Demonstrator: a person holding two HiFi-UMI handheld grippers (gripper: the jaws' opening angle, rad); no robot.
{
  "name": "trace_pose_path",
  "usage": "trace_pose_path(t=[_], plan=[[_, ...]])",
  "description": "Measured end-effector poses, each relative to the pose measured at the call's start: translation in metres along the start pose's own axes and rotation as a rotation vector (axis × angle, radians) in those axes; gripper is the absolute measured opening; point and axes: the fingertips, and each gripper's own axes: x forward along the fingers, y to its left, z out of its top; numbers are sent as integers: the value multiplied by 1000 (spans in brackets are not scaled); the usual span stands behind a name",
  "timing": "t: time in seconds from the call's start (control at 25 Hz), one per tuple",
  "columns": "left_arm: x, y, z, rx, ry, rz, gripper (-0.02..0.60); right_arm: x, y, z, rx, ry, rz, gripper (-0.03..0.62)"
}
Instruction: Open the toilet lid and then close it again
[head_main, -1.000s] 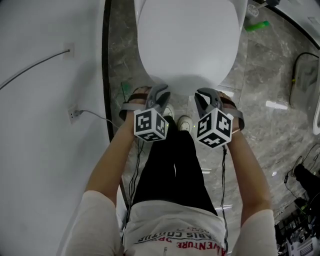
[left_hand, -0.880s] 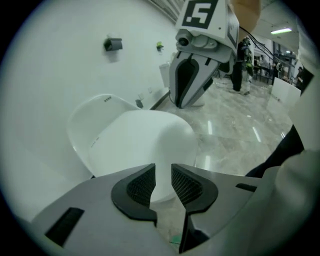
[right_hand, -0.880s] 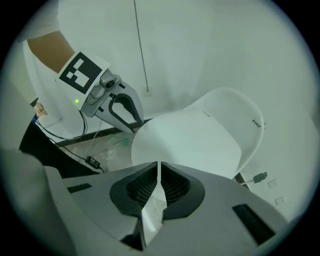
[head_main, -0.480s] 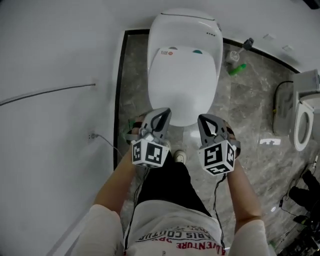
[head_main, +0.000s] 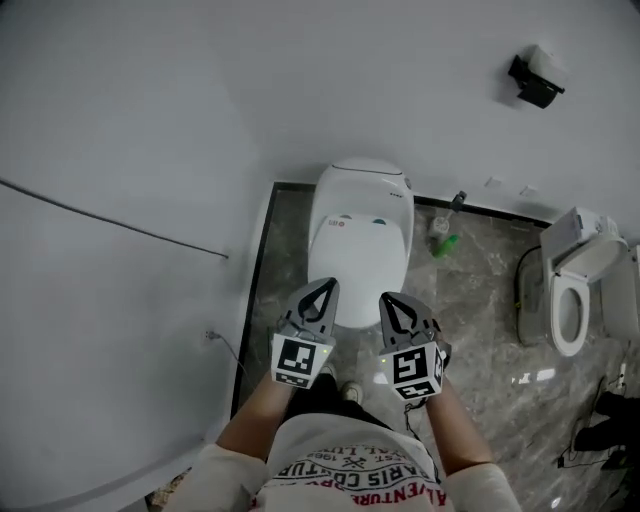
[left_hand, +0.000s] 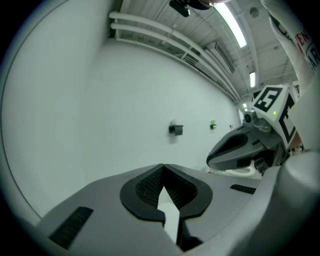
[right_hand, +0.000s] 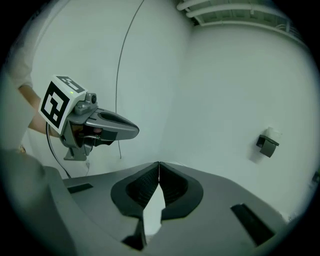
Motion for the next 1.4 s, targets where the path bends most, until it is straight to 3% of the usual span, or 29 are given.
trace_pose_path(t=[0.28, 0.64, 0.88, 1.16, 1.4], plan=[[-47, -13, 83, -175, -83, 38, 6, -64, -11, 56, 114, -103, -86, 15], [-76, -12, 134, -182, -97, 86, 6, -108, -24, 95, 289, -171, -179, 15], [-88, -21, 135, -192, -117, 77, 6, -119, -27, 96, 282, -201, -207, 15], [-96, -27, 126, -197, -86, 76, 6, -121, -13, 90, 283, -197, -185, 15], [-95, -36, 127, -150, -76, 82, 6, -127, -16, 82, 302, -196, -182, 15]])
